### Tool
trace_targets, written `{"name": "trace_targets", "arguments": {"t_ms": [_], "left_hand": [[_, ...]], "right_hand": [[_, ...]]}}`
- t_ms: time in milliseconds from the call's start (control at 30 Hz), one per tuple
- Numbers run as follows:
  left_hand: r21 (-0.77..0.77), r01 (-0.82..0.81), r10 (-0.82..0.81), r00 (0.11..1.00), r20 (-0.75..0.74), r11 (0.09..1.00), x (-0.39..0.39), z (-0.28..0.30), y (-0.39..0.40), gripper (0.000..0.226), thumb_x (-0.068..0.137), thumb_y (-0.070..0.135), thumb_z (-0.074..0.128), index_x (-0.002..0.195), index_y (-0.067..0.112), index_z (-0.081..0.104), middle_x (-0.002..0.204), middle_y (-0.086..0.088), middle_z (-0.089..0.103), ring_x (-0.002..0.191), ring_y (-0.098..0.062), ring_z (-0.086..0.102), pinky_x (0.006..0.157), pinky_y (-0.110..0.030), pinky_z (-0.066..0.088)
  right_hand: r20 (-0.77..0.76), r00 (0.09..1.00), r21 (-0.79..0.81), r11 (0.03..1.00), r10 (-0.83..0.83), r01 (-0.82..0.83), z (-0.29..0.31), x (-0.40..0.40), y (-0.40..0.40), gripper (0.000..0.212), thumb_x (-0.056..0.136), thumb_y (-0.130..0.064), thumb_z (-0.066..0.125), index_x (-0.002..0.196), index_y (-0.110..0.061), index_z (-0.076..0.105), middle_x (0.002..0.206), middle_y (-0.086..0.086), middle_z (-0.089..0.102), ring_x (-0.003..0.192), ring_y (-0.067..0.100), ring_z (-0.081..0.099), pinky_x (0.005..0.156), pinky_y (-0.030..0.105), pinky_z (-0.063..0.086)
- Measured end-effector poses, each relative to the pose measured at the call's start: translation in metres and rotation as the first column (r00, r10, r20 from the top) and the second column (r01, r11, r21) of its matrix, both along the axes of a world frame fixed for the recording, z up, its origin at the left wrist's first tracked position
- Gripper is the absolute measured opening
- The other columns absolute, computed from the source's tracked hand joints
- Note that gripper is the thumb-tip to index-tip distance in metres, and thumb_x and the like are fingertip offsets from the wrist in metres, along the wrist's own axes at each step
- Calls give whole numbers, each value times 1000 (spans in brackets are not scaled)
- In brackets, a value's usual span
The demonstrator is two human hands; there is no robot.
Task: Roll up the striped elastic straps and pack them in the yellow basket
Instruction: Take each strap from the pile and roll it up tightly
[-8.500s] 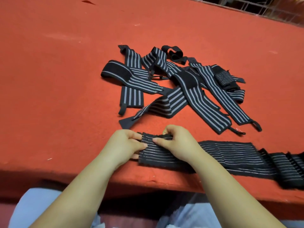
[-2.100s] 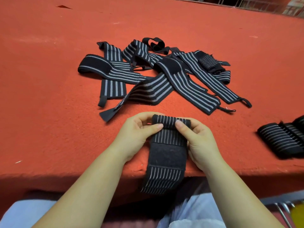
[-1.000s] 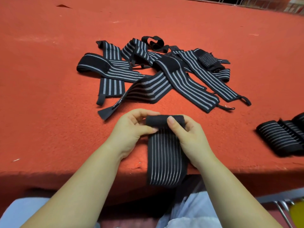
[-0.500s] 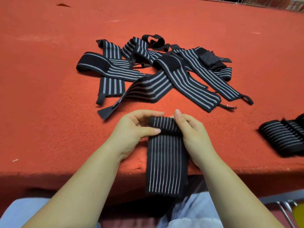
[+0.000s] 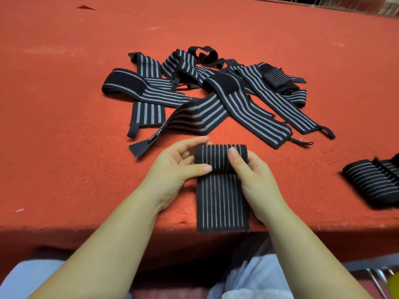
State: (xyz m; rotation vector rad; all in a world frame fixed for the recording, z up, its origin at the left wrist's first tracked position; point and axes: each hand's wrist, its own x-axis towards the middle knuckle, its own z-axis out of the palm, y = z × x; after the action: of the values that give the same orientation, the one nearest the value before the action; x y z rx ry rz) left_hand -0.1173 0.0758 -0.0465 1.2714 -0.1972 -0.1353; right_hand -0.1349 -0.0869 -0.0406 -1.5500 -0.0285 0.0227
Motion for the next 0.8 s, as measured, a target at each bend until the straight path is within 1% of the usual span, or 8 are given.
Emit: {"name": "trace_targets", "arguments": {"t_ms": [100, 233, 333, 433, 567, 667, 733, 800], "left_hand": [[55, 4, -6, 999, 33, 999, -1, -1, -1, 54, 57, -7, 73, 103, 21, 66, 99, 5, 71, 94, -7, 65, 84, -17, 50], [111, 42, -48, 998, 47, 993, -4, 3, -5, 46, 66, 7, 77, 109, 14, 62, 102, 1, 70, 94, -8, 65, 82, -17, 49], [132, 22, -29, 999, 45, 991, -7, 4, -8, 44, 61, 11, 71, 104, 13, 64, 96, 3, 72, 88, -8, 67, 79, -17, 50], [150, 20, -26, 999, 37, 989, -10, 7, -8, 39, 60, 10, 72, 98, 14, 65, 90, 4, 72, 85, -8, 66, 76, -17, 50], [142, 125, -122, 992, -33, 982, -23, 8, -7, 36, 72, 11, 74, 103, 13, 58, 90, 5, 70, 88, -8, 64, 78, -18, 49], [104, 159, -150, 985, -85, 982, -36, 13, -13, 38, 73, 20, 65, 109, 20, 52, 90, 9, 66, 89, -1, 62, 79, -17, 46], [189, 140, -135, 990, -37, 972, -42, 19, -16, 34, 75, 30, 61, 106, 25, 48, 89, 14, 62, 88, 3, 59, 79, -15, 44], [341, 77, -106, 992, 67, 937, -47, 27, -16, 36, 76, 50, 53, 106, 31, 44, 91, 19, 59, 92, 4, 56, 82, -17, 42]], "right_hand": [[-69, 998, -17, 1000, -1, 0, 3, 4, 1, 59, 74, -59, 58, 98, -5, 67, 95, 14, 72, 84, 19, 68, 79, 35, 52], [-94, 996, 109, 994, 8, 3, 2, 5, -2, 61, 68, -47, 69, 106, 0, 63, 102, 21, 69, 96, 33, 65, 93, 53, 48], [-72, 997, 175, 985, 16, -3, 0, 4, -6, 38, 60, -42, 68, 85, -14, 65, 83, 8, 66, 83, 27, 61, 83, 47, 48], [-51, 999, 120, 993, -14, 20, 2, 3, -3, 22, 58, -43, 65, 67, -23, 60, 71, -1, 61, 74, 18, 55, 76, 39, 42], [49, 997, 23, 998, -56, 55, 5, -2, 4, 10, 69, -29, 57, 72, -20, 57, 70, -9, 58, 69, 6, 52, 71, 27, 40], [73, 995, 71, 995, -70, 65, 9, -12, 10, 22, 68, -34, 58, 81, -16, 58, 73, -10, 57, 71, 5, 52, 68, 20, 43], [56, 995, 134, 988, -81, 72, 14, -16, 11, 27, 67, -40, 59, 82, -17, 60, 73, -10, 57, 70, 5, 53, 67, 18, 45], [14, 998, 161, 985, -69, 66, 21, -18, 11, 35, 63, -54, 59, 81, -24, 65, 79, -5, 60, 77, 13, 56, 78, 32, 49]]}}
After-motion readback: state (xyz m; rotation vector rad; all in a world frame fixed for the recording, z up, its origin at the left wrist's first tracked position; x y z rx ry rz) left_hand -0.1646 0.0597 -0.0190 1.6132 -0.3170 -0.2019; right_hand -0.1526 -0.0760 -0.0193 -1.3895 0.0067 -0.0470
